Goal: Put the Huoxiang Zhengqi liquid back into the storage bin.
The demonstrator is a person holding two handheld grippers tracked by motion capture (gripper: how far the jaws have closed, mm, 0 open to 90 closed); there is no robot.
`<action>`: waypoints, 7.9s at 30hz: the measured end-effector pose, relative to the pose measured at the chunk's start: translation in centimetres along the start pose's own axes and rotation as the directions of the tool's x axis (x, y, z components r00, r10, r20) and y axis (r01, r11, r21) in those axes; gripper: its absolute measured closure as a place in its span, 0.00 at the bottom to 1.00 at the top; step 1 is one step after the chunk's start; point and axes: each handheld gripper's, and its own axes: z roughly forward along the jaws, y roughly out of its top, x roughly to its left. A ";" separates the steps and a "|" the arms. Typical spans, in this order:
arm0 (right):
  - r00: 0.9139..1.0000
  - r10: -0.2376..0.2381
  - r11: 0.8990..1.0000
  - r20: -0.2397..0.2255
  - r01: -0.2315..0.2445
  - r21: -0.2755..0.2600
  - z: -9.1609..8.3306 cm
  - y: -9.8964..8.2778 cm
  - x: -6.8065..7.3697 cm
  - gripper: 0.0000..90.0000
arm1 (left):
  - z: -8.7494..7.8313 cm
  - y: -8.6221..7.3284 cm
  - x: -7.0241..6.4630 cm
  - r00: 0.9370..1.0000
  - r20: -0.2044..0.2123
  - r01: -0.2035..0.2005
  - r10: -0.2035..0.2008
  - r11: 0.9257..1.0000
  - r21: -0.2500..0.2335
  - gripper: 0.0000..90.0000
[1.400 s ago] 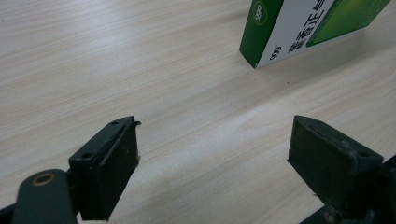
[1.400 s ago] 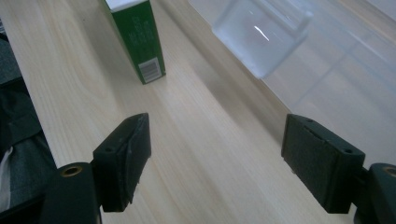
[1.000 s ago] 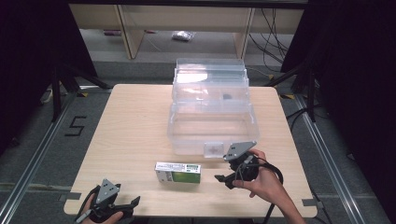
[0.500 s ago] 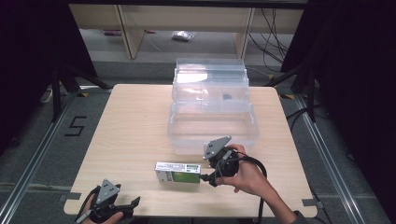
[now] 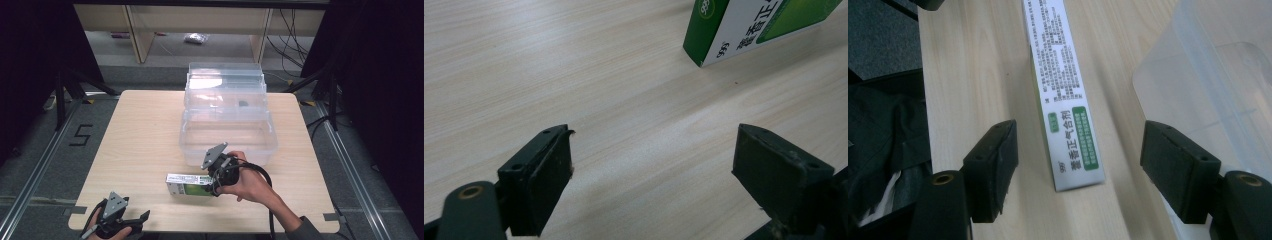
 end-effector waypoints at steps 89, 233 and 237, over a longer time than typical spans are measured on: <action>0.976 -0.136 0.947 -0.168 0.178 0.266 -0.1 3.9 -1.8 0.72 | -0.2 0.0 0.0 1.000 0.000 0.006 -0.006 1.000 -0.010 0.17; 0.999 0.039 0.966 -0.033 -0.029 0.256 -4.7 -5.8 -18.0 0.47 | 0.2 -0.2 0.1 0.999 -0.029 0.025 -0.025 1.000 -0.009 0.17; 0.996 0.092 0.974 0.008 -0.091 0.208 -5.9 -5.5 -17.5 0.41 | 0.2 -0.1 0.2 0.999 -0.027 0.024 -0.024 1.000 -0.002 0.17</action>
